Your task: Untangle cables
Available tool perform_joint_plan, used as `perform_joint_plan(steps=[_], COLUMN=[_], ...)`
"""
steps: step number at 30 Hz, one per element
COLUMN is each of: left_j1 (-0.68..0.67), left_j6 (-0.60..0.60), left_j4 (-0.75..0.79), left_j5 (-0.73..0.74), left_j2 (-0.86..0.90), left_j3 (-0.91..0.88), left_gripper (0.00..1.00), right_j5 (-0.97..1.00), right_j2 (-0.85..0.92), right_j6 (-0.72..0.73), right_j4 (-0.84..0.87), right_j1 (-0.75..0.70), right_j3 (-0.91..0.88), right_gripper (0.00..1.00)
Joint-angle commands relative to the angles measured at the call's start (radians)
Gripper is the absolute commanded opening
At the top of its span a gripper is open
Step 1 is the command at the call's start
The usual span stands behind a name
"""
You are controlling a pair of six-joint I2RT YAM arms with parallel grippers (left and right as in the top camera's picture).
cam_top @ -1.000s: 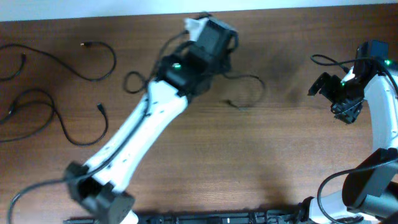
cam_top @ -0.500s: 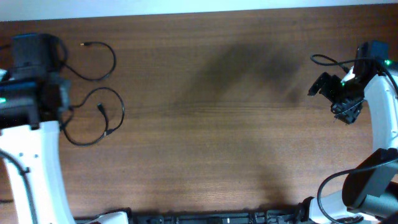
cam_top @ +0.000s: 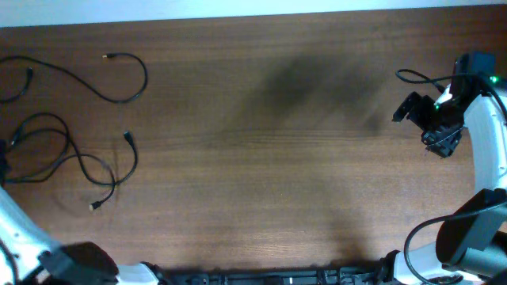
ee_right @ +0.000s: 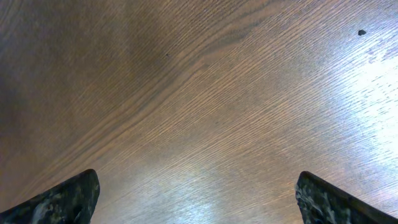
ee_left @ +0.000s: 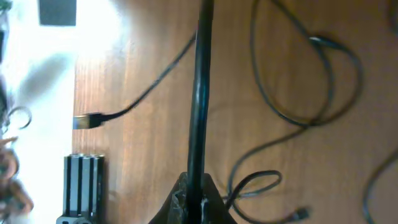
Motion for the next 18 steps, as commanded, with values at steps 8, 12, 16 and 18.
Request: perform_joint_plan(steps=[8, 12, 16, 18], left_j1=[0.131, 0.132, 0.138, 0.138], left_j6=[0.016, 0.016, 0.016, 0.176], left_j4=[0.146, 0.198, 0.182, 0.225], left_j5=[0.0, -0.008, 0.01, 0.171], left_j2=[0.301, 0.406, 0.476, 0.476], left_j3=[-0.003, -0.003, -0.003, 0.005], left_gripper=[0.08, 0.1, 0.08, 0.08], right_j5=[0.005, 0.005, 0.005, 0.005], right_j2=[-0.021, -0.021, -0.021, -0.021], right_j6=[-0.007, -0.007, -0.007, -0.007], right_j4=[0.0, 0.0, 0.0, 0.0], right_j1=[0.0, 0.0, 0.0, 0.0], right_j3=[0.004, 0.004, 0.004, 0.004], right_gripper=[0.98, 0.98, 0.98, 0.98])
